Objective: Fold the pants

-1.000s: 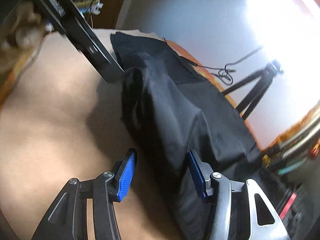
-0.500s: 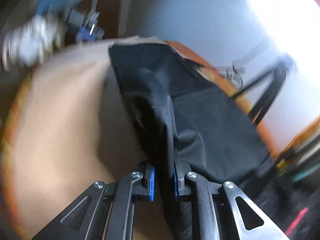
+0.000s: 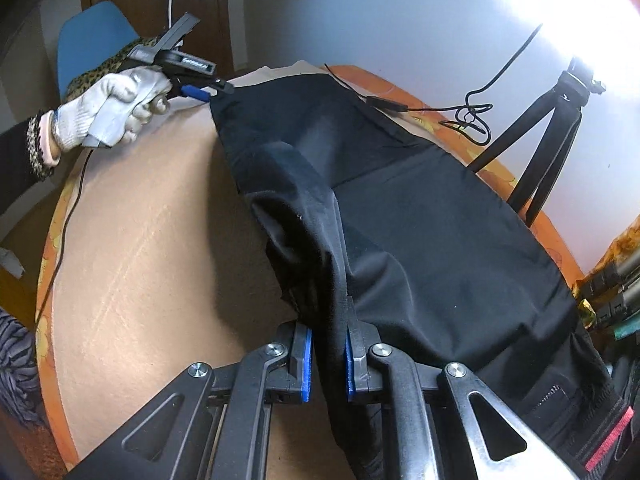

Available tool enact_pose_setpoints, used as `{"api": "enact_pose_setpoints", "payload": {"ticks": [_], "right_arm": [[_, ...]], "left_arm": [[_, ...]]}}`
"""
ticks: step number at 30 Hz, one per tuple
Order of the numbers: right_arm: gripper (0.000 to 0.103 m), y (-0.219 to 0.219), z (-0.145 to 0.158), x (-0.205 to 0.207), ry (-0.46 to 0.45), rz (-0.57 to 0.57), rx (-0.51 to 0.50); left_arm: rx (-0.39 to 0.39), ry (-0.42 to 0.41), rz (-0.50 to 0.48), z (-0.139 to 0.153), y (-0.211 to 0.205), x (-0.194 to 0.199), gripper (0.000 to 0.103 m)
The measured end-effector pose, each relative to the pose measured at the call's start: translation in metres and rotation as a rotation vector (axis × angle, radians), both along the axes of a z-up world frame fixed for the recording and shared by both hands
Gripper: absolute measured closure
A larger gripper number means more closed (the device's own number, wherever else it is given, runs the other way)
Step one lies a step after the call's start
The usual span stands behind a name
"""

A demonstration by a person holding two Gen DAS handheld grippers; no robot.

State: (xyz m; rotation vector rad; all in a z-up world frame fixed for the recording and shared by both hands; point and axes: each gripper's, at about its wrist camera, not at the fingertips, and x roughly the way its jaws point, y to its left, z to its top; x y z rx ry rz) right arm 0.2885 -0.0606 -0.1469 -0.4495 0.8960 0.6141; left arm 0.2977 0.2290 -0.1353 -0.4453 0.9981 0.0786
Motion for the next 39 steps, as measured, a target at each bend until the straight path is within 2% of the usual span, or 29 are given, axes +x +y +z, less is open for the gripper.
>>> {"api": "enact_pose_setpoints", "payload": {"ticks": [2,4,5,8,14,22,24,31,39], "right_arm": [[0.093,0.001,-0.002,0.001,-0.006,-0.001,-0.005],[0.093,0.004,-0.002,0.004,-0.010,-0.002,-0.010],[0.093,0.004,-0.002,0.003,-0.012,-0.001,-0.012],[0.093,0.007,-0.005,0.000,-0.023,0.006,-0.034],[0.091,0.011,-0.012,-0.001,-0.039,0.024,-0.072],[0.087,0.013,-0.017,-0.004,-0.059,0.034,-0.121],[0.092,0.012,-0.017,-0.003,-0.061,0.026,-0.121],[0.095,0.011,-0.014,-0.003,-0.061,0.011,-0.120],[0.096,0.013,0.010,-0.020,-0.065,0.018,-0.132]], "left_arm": [[0.033,-0.009,-0.001,0.000,-0.005,0.000,0.041],[0.071,-0.018,0.007,-0.001,-0.010,0.001,0.065],[0.098,-0.012,0.022,-0.002,-0.009,0.001,0.083],[0.066,-0.026,0.039,-0.003,-0.001,0.001,0.091],[0.106,-0.044,0.013,-0.001,-0.006,0.000,0.096],[0.055,-0.099,0.033,0.011,0.003,-0.007,0.097],[0.042,-0.108,0.037,0.014,0.003,-0.007,0.097],[0.030,-0.155,0.050,0.029,0.006,-0.012,0.097],[0.045,-0.198,0.045,0.056,0.014,-0.039,0.098]]}}
